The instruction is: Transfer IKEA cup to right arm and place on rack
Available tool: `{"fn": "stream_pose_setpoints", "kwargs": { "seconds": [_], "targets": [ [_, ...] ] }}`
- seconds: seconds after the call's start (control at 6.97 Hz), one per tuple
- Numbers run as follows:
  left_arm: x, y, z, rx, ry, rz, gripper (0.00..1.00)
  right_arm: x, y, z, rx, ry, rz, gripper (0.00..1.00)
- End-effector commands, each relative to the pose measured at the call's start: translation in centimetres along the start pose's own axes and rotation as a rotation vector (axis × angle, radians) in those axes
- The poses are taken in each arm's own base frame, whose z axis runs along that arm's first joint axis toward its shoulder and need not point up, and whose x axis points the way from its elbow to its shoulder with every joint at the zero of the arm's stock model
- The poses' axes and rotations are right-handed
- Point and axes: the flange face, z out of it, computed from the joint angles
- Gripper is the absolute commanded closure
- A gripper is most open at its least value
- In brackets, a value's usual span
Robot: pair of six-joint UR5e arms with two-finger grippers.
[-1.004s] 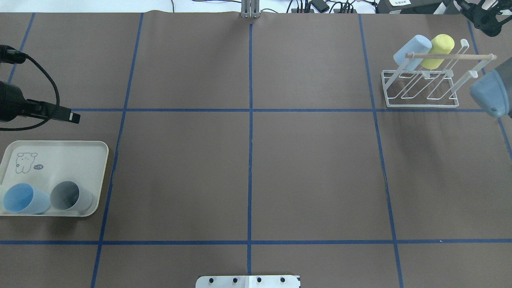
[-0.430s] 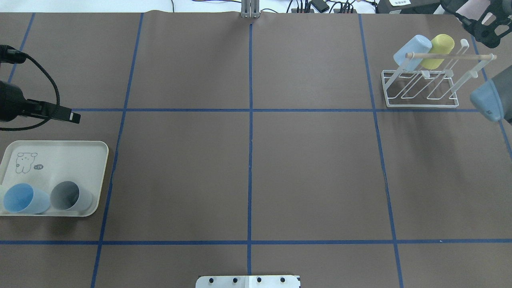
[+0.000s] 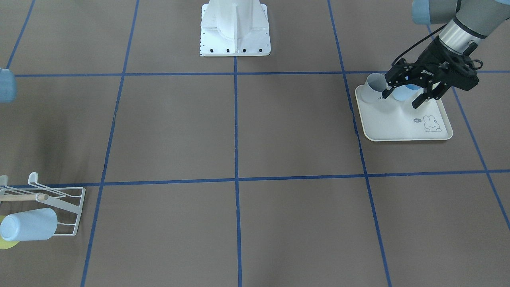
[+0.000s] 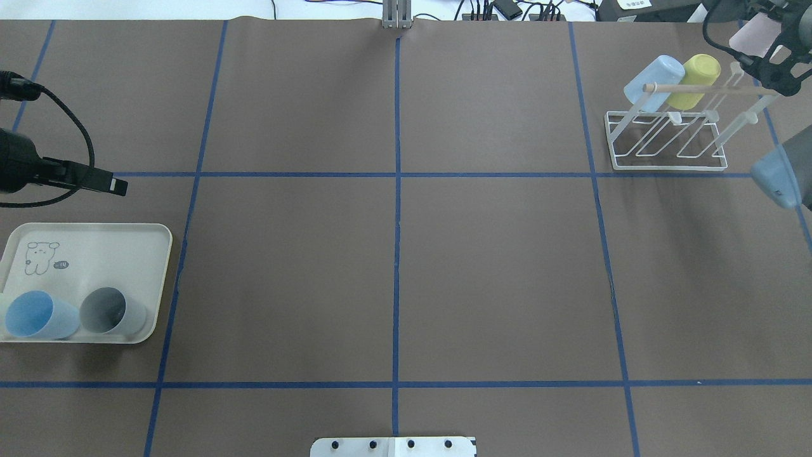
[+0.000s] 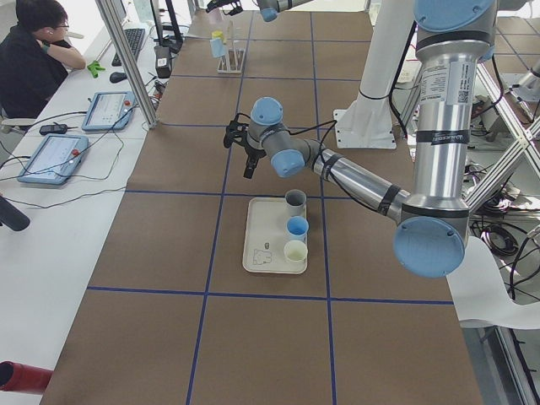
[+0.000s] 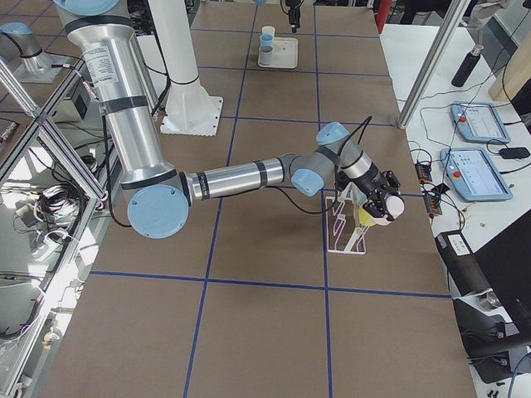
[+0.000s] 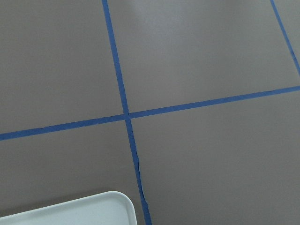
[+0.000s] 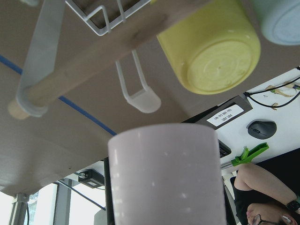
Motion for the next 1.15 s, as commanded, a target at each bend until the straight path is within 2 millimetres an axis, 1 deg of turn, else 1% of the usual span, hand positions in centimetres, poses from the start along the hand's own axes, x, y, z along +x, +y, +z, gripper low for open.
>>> {"fn": "stream_pose_setpoints", "kwargs": {
  "seconds": [0.0, 0.29, 0.43, 0.72, 1.0],
  "targets": [
    [0.1, 0.0, -0.2, 0.003, 0.001, 0.001, 0.00, -0.3, -0.8, 0.4, -0.024, -0.013, -0.012, 1.00],
    [0.0, 0.0, 0.0, 0.001, 0.001, 0.001, 0.00, -0.6, -1.2, 0.9, -0.020, -0.022, -0.016, 1.00],
    [0.0, 0.0, 0.0, 0.000, 0.000, 0.000, 0.00, -0.7, -1.8, 1.2, -0.014, -0.028, -0.021, 1.00],
    [-0.1, 0.0, 0.1, -0.001, -0.001, -0.001, 0.00, -0.4, -2.8, 1.6, -0.034, -0.035, -0.036, 1.00],
    [-0.2, 0.0, 0.3, -0.004, -0.002, -0.002, 0.00, -0.5, -2.9, 1.7, -0.034, -0.040, -0.040, 1.00]
  ]
}}
